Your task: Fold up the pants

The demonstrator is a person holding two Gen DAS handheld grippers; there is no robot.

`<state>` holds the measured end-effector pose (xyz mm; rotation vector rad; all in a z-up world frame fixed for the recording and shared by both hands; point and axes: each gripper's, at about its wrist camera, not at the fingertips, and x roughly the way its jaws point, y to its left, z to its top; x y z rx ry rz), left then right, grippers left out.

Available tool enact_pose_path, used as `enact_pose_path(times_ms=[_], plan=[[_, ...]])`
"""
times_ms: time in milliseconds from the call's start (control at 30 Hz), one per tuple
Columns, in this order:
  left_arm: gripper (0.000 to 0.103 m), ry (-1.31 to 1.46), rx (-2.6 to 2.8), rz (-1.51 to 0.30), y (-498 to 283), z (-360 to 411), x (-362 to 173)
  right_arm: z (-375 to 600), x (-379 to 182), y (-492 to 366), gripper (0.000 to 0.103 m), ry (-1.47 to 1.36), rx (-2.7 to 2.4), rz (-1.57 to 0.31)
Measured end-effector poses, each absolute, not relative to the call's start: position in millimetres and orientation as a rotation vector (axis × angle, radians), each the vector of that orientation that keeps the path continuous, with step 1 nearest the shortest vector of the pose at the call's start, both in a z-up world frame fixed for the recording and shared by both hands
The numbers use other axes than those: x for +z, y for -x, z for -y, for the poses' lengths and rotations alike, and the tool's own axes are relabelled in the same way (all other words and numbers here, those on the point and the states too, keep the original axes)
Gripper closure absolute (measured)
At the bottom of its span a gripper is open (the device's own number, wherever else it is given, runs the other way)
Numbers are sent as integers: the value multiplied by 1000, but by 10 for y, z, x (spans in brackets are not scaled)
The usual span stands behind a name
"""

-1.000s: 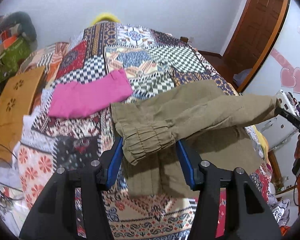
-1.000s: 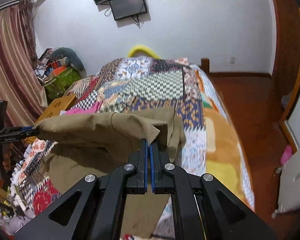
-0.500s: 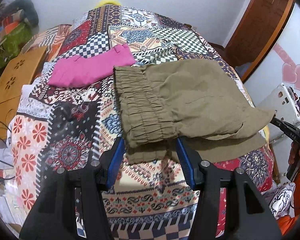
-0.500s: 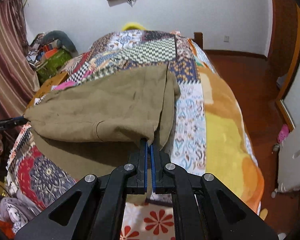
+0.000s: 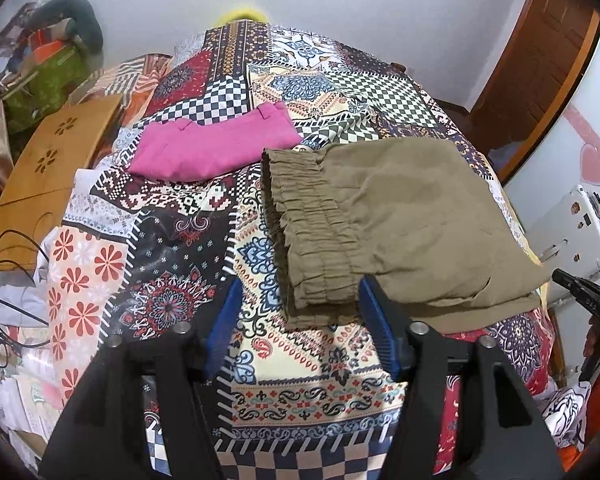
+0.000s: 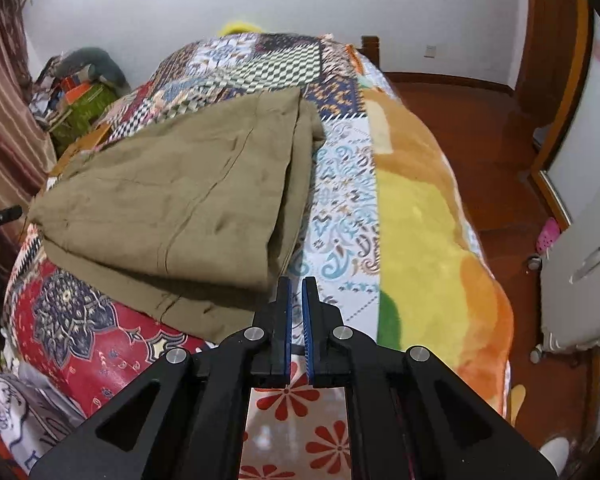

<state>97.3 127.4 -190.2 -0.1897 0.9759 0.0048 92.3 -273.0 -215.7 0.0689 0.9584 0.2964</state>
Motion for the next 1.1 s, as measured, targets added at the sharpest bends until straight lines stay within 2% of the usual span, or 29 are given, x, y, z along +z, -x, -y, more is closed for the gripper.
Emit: enact_pose_path(times_ms=[67, 133, 200, 633, 700, 800, 933, 1100], plan=[[39, 189, -6, -977, -1014, -1231, -1906, 2735, -2103, -940, 90, -71, 285, -938], [38, 192, -16, -985, -1070, -1191, -1934, 2716, -2044, -946, 69, -75, 279, -909], [37, 195, -17, -997, -1109, -1159, -1985, 2692, -2017, -951, 61, -88, 287, -887], [37, 219, -29, -1038, -1142, -1045, -2255, 2423, -2431, -1068, 61, -180, 395, -1042], [37, 218, -29, -1031, -1137, -1036, -2260, 2409, -2451, -1064, 64, -172, 392, -1046], [46, 199, -39, -1018, -1127, -999, -2242, 2418, -2468, -1074, 89, -137, 371, -1049], [52, 113, -19, -986, -1104, -903, -2178, 2450, -2412, -1022, 95, -125, 377, -1017], [53, 78, -9, -942, -1099, -879, -2044, 2441, -2245, -992, 99, -107, 389, -963]])
